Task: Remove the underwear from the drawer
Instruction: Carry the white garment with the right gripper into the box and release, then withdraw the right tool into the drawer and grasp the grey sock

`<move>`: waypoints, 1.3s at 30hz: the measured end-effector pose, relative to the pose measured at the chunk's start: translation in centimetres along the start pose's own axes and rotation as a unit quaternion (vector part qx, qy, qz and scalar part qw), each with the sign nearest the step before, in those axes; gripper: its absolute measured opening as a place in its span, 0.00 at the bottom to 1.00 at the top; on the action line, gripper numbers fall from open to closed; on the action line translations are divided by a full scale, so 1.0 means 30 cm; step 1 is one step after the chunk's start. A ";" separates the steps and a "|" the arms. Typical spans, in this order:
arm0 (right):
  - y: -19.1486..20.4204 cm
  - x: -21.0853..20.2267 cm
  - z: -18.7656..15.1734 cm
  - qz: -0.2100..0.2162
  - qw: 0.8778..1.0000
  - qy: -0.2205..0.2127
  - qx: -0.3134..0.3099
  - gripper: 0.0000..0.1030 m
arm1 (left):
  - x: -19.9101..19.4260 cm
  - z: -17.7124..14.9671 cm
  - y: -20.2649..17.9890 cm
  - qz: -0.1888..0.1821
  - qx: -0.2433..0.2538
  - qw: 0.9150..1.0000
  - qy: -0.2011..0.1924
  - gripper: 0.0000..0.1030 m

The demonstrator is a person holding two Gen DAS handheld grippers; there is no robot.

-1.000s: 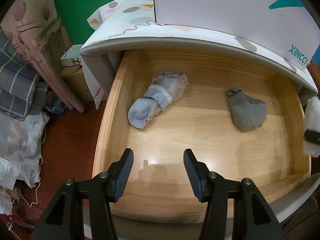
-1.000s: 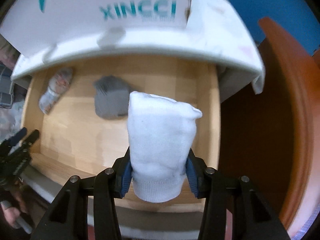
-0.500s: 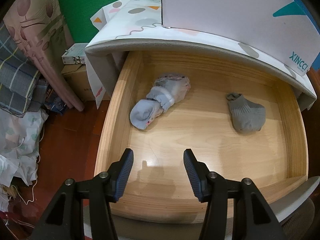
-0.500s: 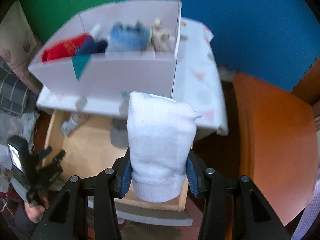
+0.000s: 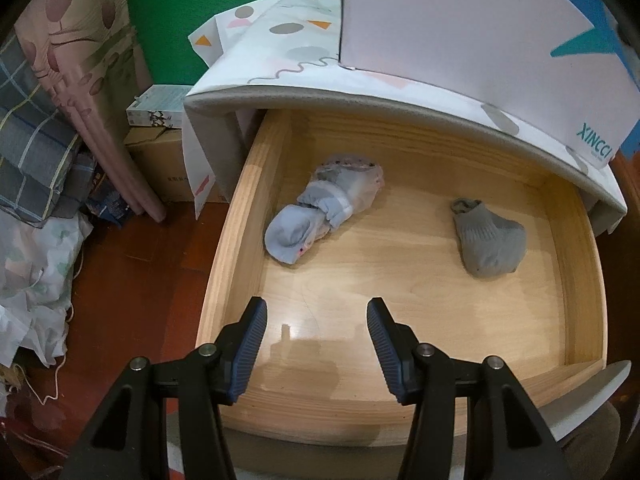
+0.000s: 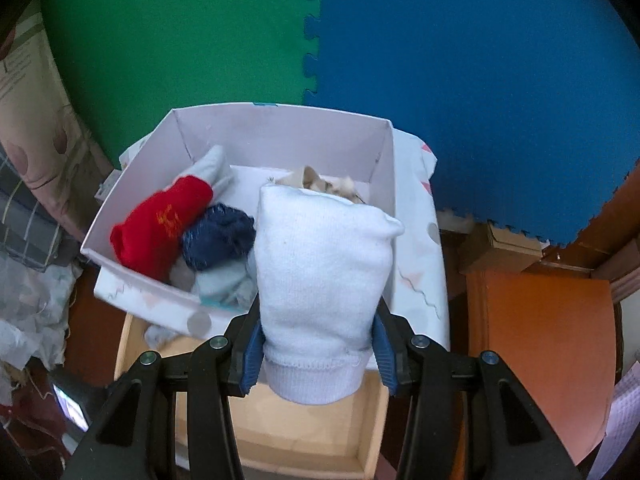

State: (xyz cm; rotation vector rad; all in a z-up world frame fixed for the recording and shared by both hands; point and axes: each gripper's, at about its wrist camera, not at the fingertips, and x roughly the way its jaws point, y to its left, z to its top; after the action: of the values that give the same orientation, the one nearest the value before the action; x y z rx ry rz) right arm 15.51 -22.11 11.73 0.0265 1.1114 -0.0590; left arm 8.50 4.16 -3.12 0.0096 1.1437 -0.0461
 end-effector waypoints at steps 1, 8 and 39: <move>0.010 0.011 0.015 -0.002 1.000 0.001 0.000 0.42 | -0.001 0.000 0.003 -0.002 -0.002 1.000 -0.001 0.52; 0.070 0.122 0.091 -0.019 1.000 0.020 -0.008 0.42 | 0.000 0.001 0.015 -0.016 -0.010 1.000 -0.002 0.52; 0.097 0.103 0.073 -0.030 0.999 -0.018 -0.025 0.63 | 0.014 0.005 0.037 -0.015 -0.021 1.000 0.001 0.52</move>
State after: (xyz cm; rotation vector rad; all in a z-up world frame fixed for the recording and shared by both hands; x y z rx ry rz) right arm 19.03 -19.43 9.90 -0.0517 1.0763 -0.0852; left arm 8.84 5.24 -3.46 -0.0454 1.1460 -0.0493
